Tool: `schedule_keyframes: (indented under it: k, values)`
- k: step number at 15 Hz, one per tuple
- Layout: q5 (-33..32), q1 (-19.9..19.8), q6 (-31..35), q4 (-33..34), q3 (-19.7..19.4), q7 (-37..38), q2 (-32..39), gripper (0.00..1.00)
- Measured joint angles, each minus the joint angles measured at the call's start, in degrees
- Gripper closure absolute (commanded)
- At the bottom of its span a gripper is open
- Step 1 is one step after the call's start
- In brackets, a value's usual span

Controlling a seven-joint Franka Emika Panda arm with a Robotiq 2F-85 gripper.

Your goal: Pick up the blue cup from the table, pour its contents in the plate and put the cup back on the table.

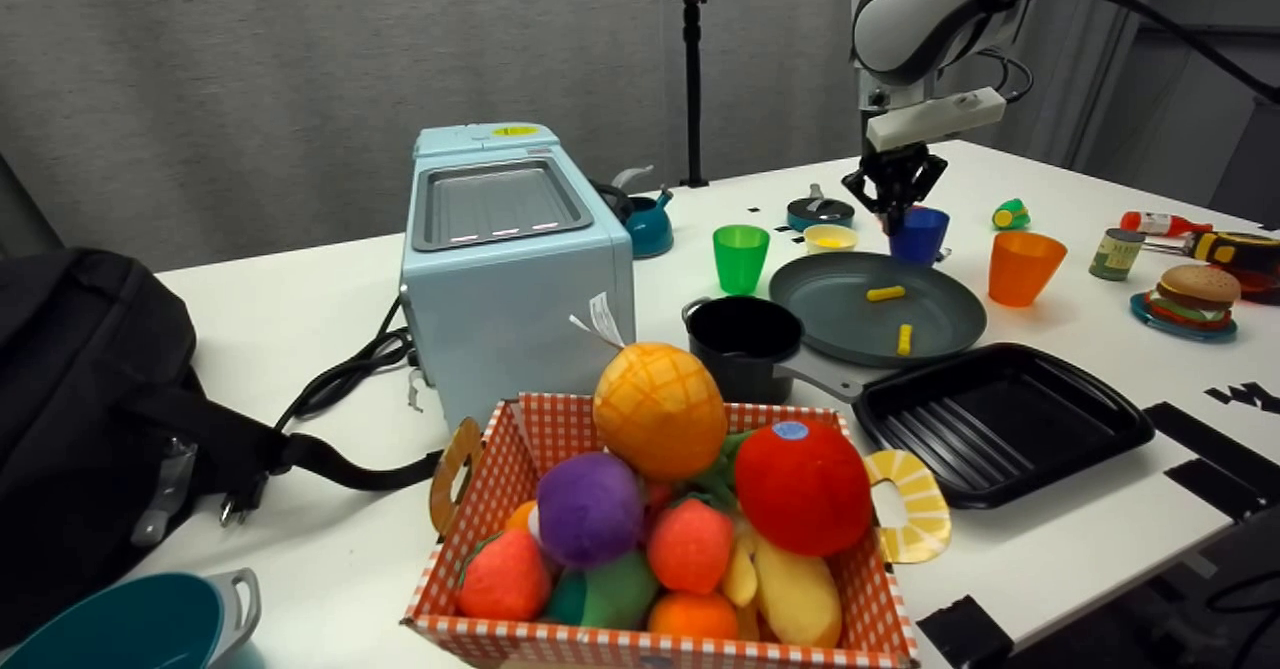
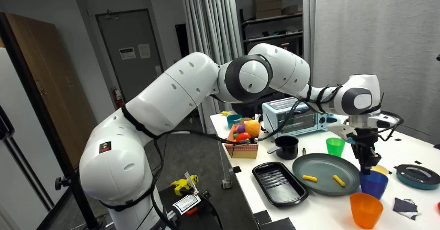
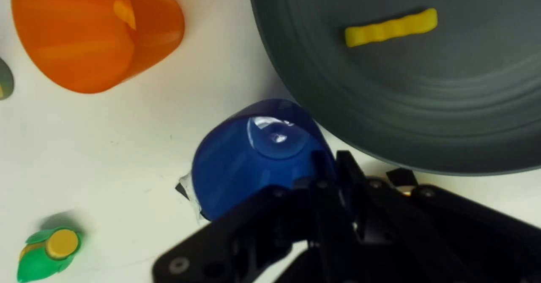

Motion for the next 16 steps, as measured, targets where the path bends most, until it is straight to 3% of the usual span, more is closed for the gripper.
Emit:
schedule_keyframes:
  k: [7,16]
  values:
    - [0.0,0.0,-2.3,1.6,0.4,0.1,-0.1,0.03]
    - [0.0,-1.3,-2.2,2.6,1.7,0.0,-6.2,0.0]
